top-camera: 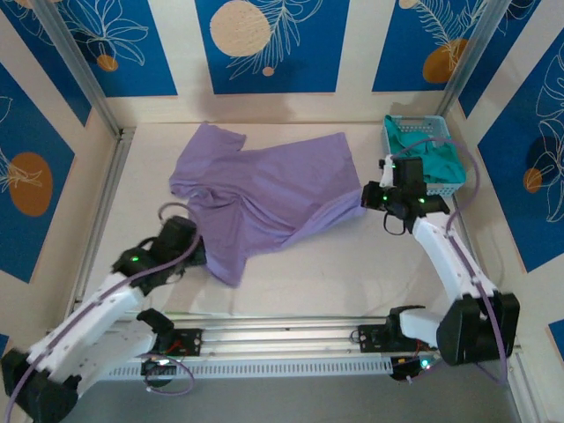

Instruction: Fold the inside-out t-shirt

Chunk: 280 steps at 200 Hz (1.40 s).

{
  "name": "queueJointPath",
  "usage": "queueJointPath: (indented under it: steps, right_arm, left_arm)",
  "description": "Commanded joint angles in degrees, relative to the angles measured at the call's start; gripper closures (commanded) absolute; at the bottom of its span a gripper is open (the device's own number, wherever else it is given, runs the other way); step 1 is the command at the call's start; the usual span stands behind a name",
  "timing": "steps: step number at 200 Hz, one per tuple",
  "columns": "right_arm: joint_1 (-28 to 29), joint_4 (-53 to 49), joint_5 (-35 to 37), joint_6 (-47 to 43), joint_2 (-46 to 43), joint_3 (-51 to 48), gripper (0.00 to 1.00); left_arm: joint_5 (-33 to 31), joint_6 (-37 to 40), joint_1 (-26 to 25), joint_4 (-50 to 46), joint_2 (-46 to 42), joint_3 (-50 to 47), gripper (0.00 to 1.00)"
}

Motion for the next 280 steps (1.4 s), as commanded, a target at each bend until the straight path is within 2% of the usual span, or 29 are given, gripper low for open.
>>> queueJointPath:
  steps: [1, 25, 56, 87, 102, 128, 150, 164, 178, 201, 217, 233, 254, 264, 280]
  right_arm:
    - [-1.66, 0.32, -2.00, -2.92, -7.58, 3.17, 1.00]
    - [-3.01, -2.90, -2.33, -4.33, -14.16, 9.26, 1.00]
    - [-3.24, -9.04, -0.90, -6.41, -20.21, 20.54, 1.00]
    - [-3.24, -12.17, 1.30, -8.71, -24.08, 31.02, 1.00]
    - [-3.24, -12.12, 1.14, -9.19, -23.87, 35.50, 1.00]
    - [-3.24, -11.67, 1.76, -10.70, -20.28, 41.73, 1.00]
    - [-3.24, -8.96, 2.74, -12.37, -15.73, 42.96, 1.00]
    - [-3.17, -7.72, 3.04, -13.67, -11.85, 43.34, 1.00]
    - [-3.24, -5.27, 3.11, -14.55, -7.48, 42.70, 1.00]
    - [-3.24, 0.25, 3.23, -15.57, 0.55, 40.44, 1.00]
    - [-3.24, 3.54, 2.57, -16.34, 7.95, 40.20, 1.00]
    - [-3.24, 6.95, 2.27, -16.63, 17.14, 40.88, 1.00]
    - [-3.15, 10.74, 2.49, -15.87, 31.75, 45.30, 1.00]
    - [-3.15, 11.20, 2.91, -14.81, 39.57, 49.74, 0.94]
    - [-2.67, 8.38, 3.80, -14.13, 52.99, 60.91, 0.79]
  left_arm:
    - [-10.98, 9.76, 0.44, -3.01, -4.83, 12.71, 1.00]
    - [-15.37, 18.35, 0.43, -5.63, -3.19, 30.01, 1.00]
    - [-18.06, 26.33, 0.41, -4.36, -1.56, 49.40, 1.00]
    - [-20.25, 33.63, 0.31, -4.55, 5.52, 67.62, 1.00]
    - [-23.93, 38.08, -0.47, -2.79, 10.64, 74.01, 1.00]
    - [-31.76, 47.88, -5.21, 2.71, 21.12, 83.81, 1.00]
    - [-33.44, 54.05, -5.45, 5.24, 30.01, 93.75, 1.00]
    - [-34.70, 59.42, -4.93, 9.25, 34.89, 96.14, 1.00]
    - [-31.44, 57.45, -0.07, 7.37, 40.10, 98.44, 1.00]
    - [-20.52, 45.18, 13.16, -0.31, 49.40, 99.95, 1.00]
    - [-13.77, 39.50, 19.98, -2.31, 57.12, 99.85, 1.00]
    - [-8.63, 37.01, 24.37, -0.73, 65.89, 100.00, 1.00]
    - [-3.87, 34.70, 27.39, 3.22, 78.54, 102.44, 1.00]
    - [-2.29, 33.66, 28.06, 5.22, 84.69, 104.85, 0.86]
    - [0.24, 32.96, 28.72, 6.46, 94.11, 111.13, 0.71]
